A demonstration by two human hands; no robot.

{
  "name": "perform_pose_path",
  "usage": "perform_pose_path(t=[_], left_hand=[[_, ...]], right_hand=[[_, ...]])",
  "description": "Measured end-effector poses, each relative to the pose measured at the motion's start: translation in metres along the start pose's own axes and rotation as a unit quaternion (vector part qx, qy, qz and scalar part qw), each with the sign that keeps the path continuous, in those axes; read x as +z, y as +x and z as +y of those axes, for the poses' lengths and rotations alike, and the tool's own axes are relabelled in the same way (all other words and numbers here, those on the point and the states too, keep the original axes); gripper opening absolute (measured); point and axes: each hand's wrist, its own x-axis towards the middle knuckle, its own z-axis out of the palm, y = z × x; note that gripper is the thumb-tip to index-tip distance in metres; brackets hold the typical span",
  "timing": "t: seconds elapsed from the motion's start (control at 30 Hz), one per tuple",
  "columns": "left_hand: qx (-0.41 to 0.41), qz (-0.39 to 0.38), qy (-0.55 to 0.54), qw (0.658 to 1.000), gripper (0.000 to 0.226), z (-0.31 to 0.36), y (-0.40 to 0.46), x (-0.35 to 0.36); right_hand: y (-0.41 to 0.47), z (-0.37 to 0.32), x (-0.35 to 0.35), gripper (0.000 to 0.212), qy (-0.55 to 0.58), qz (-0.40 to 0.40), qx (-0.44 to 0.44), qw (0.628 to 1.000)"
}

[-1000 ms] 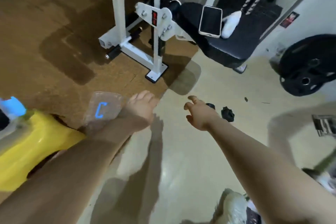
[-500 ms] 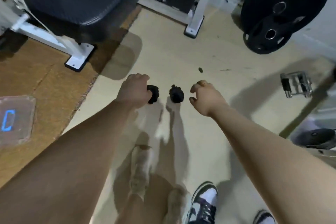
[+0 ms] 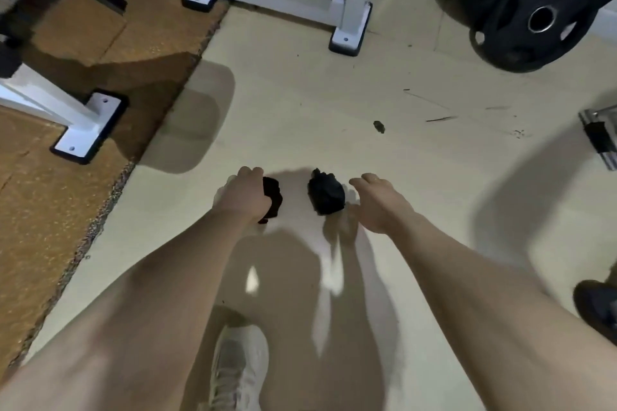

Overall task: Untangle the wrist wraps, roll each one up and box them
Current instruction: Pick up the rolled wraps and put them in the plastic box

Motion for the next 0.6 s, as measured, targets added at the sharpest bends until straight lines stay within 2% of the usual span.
perform_pose_path(t=[0.17,0.27,0.37,0.5,0.6], left_hand=[[-0.078,-0.002,-0.049,0.996,0.06,-0.023,0.069,0.063],[-0.138,-0.003,-0.094,0.986,0.085,-0.032,0.095,0.097],[-0.16,0.012,-0.13,0.978,0.105,-0.039,0.111,0.115],[-0.167,-0.02,-0.253,0.953,0.095,-0.038,0.108,0.116],[-0.122,-0.034,-0.281,0.951,0.087,-0.032,0.095,0.098]], right_hand=[[0.08,0.006,0.067,0.056,0.037,-0.003,-0.004,0.999],[0.115,0.008,0.098,0.063,0.071,-0.008,-0.007,0.997],[0.137,0.006,0.115,0.076,0.128,0.006,0.018,0.992],[0.137,-0.005,0.116,0.066,0.178,0.027,0.047,0.982],[0.122,-0.014,0.097,0.066,0.255,0.05,0.065,0.963]])
